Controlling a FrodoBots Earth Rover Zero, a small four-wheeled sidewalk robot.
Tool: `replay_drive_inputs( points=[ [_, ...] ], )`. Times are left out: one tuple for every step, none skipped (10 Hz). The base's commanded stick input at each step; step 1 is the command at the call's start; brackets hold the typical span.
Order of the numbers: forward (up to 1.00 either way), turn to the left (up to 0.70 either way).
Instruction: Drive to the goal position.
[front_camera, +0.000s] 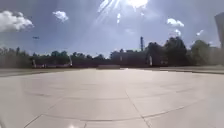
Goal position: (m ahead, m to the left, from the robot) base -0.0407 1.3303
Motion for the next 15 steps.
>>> replay_drive_inputs(
  points=[
    [0.7,0.01],
    [0.7,0.01],
    [0.7,0.01],
    [0.7,0.01],
    [0.7,0.01],
    [0.7,0.01],
    [0.7,0.01],
    [0.7,0.01],
    [0.49,0.01],
    [0.06,0.01],
    [0.05,0.0],
    [0.05,0.0],
    [0.05,0.0],
    [0.04,0.0],
    [0.04,0.0]
  ],
)
